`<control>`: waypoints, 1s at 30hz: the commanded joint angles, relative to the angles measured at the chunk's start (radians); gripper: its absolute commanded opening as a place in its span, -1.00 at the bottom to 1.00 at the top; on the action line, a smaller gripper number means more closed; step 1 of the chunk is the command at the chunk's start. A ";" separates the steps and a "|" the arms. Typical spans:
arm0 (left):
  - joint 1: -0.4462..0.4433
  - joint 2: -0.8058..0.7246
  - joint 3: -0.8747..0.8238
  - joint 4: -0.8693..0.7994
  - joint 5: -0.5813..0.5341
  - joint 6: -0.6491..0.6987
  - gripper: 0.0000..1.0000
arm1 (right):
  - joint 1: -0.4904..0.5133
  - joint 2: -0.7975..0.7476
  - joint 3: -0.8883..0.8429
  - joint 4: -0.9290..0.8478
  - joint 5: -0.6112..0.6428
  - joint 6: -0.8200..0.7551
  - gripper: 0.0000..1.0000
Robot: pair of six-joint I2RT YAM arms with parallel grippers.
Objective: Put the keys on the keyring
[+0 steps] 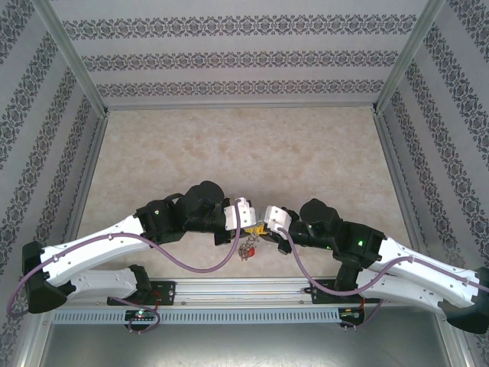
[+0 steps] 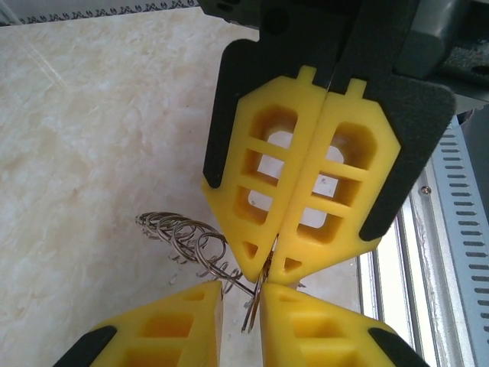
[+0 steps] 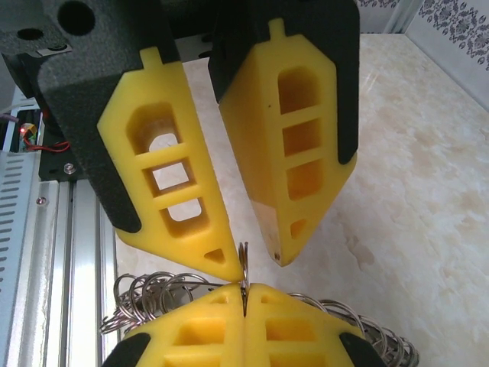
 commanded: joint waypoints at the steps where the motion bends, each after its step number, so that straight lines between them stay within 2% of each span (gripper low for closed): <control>1: -0.009 -0.002 -0.004 -0.025 -0.024 0.007 -0.59 | 0.027 -0.016 0.036 0.083 -0.007 -0.042 -1.00; 20: -0.008 -0.078 -0.053 0.018 0.042 -0.007 -0.57 | 0.040 -0.044 0.019 0.100 -0.017 -0.065 -1.00; 30: -0.009 -0.080 -0.052 0.047 0.048 -0.003 -0.60 | 0.043 -0.002 0.032 0.095 -0.041 -0.063 -1.00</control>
